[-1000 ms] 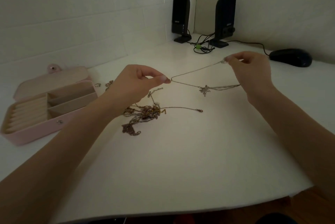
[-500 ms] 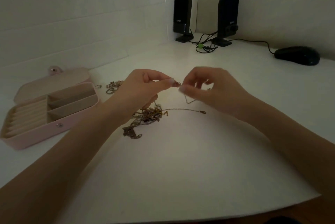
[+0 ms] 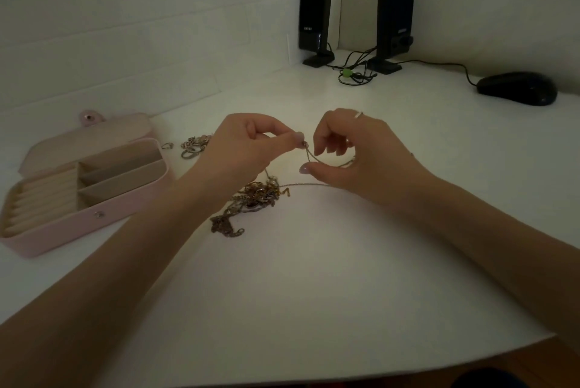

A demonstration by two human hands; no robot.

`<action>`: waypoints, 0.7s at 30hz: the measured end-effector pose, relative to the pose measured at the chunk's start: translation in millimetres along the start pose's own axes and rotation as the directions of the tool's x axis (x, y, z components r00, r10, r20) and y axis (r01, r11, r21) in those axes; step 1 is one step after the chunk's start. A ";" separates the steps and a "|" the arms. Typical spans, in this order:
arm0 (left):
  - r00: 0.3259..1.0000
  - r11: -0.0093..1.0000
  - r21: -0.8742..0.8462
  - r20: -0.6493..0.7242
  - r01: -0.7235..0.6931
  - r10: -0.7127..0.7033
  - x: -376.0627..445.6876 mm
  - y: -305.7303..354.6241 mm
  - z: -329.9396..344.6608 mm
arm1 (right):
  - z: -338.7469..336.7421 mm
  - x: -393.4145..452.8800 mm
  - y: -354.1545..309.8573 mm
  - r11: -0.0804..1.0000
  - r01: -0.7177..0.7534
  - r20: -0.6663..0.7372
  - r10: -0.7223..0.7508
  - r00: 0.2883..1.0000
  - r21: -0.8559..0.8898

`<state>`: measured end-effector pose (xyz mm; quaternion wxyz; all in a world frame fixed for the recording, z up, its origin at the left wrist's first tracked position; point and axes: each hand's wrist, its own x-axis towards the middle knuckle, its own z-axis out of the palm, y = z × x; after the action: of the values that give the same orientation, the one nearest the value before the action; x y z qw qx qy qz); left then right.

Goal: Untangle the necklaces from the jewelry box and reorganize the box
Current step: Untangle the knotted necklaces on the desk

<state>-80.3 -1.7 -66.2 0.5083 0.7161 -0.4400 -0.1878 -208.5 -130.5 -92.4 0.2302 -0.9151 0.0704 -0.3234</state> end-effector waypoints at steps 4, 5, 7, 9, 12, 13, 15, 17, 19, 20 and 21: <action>1.000 1.000 0.000 -0.006 0.004 -0.004 0.5 -0.7 0.4 | 3.7 0.6 0.1 0.999 0.018 -0.011 -0.017 1.000 0.031; 1.000 1.000 0.000 -0.010 0.002 -0.002 0.7 -1.1 0.2 | 3.2 0.9 0.2 0.999 0.008 -0.008 -0.008 1.000 0.043; 1.000 1.000 0.005 -0.016 -0.007 0.007 0.9 -1.8 -0.4 | 1.2 1.6 0.4 0.996 -0.031 0.003 0.031 1.000 0.085; 1.000 1.000 0.014 -0.021 -0.017 0.018 1.0 -2.2 -1.4 | -1.2 1.9 0.3 0.990 -0.051 -0.014 0.053 0.998 0.133; 1.000 0.999 0.032 -0.010 -0.028 0.029 0.7 -2.4 -2.3 | -3.9 2.0 -0.2 0.966 -0.072 -0.054 0.088 0.995 0.249; 1.000 0.999 0.041 -0.003 -0.031 0.031 0.2 -2.0 -2.1 | -4.7 2.2 -0.4 0.955 -0.085 -0.058 0.105 0.993 0.283; 0.999 0.998 0.055 0.011 -0.037 0.037 -0.4 -1.4 -1.4 | -5.0 2.6 -0.6 0.946 -0.097 -0.063 0.122 0.991 0.311; 0.999 0.998 0.058 0.022 -0.039 0.038 -1.1 -0.9 -1.1 | -4.8 3.0 -0.4 0.938 -0.104 -0.068 0.134 0.989 0.332; 0.999 0.998 0.058 0.031 -0.037 0.035 -1.8 -0.2 -0.8 | -5.0 3.1 0.2 0.928 -0.122 -0.072 0.156 0.985 0.352; 0.999 0.998 0.056 0.034 -0.036 0.034 -1.9 -0.2 -0.7 | -5.3 3.2 0.5 0.928 -0.130 -0.075 0.166 0.983 0.349; 0.999 0.998 0.054 0.036 -0.035 0.033 -1.8 -0.1 -0.8 | -5.5 3.3 0.8 0.930 -0.140 -0.078 0.176 0.981 0.339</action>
<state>-80.6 0.3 -66.3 0.4838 0.7187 -0.4660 -0.1794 -209.3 -134.2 -87.2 0.4020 -0.8361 0.1005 -0.3594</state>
